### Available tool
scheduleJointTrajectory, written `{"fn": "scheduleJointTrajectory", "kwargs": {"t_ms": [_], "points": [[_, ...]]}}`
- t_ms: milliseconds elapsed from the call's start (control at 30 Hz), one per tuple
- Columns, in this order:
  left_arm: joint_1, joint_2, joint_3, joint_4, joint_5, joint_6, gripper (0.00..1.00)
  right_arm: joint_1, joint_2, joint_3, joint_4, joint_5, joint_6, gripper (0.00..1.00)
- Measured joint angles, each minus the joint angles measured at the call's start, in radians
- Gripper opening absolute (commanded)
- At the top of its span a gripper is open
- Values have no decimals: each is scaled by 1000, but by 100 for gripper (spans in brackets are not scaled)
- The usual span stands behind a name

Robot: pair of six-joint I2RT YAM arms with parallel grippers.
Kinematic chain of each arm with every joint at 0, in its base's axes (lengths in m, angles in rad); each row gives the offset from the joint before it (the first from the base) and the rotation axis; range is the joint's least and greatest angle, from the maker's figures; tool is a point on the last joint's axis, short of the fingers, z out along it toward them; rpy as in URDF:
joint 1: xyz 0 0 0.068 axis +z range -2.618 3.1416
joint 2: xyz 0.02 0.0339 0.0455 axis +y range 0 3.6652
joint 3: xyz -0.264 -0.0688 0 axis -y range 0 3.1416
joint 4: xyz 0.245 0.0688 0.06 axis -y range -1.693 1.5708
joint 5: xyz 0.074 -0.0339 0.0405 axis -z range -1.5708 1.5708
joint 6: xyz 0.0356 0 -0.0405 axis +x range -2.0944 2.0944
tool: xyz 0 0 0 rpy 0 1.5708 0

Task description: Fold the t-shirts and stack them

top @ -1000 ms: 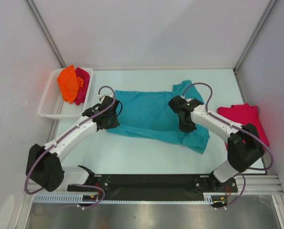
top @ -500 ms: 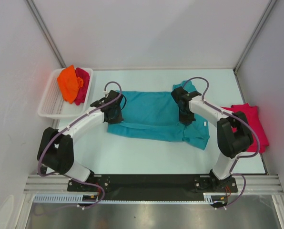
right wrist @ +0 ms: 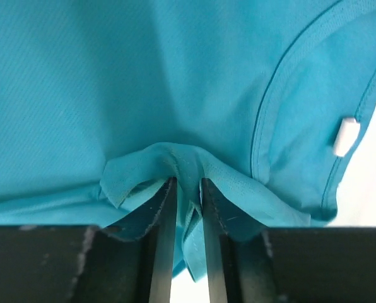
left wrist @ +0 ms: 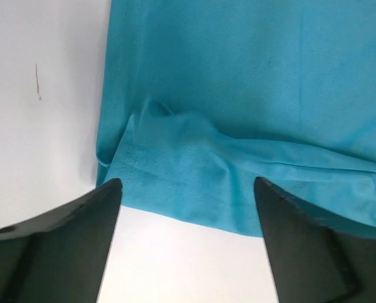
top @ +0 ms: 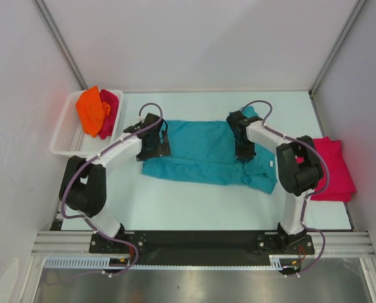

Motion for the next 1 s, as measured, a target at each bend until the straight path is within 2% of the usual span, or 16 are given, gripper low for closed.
{"fn": "scheduleJointTrajectory", "kwargs": {"t_ms": [400, 833, 1000], "points": [[1, 14, 16, -31, -12, -5, 99, -18, -2, 23, 35, 8, -5, 31], [1, -39, -32, -24, -11, -5, 100, 45, -245, 40, -21, 113, 11, 29], [1, -60, -55, -21, -11, -5, 100, 118, -334, -90, -34, 93, 61, 29]]}}
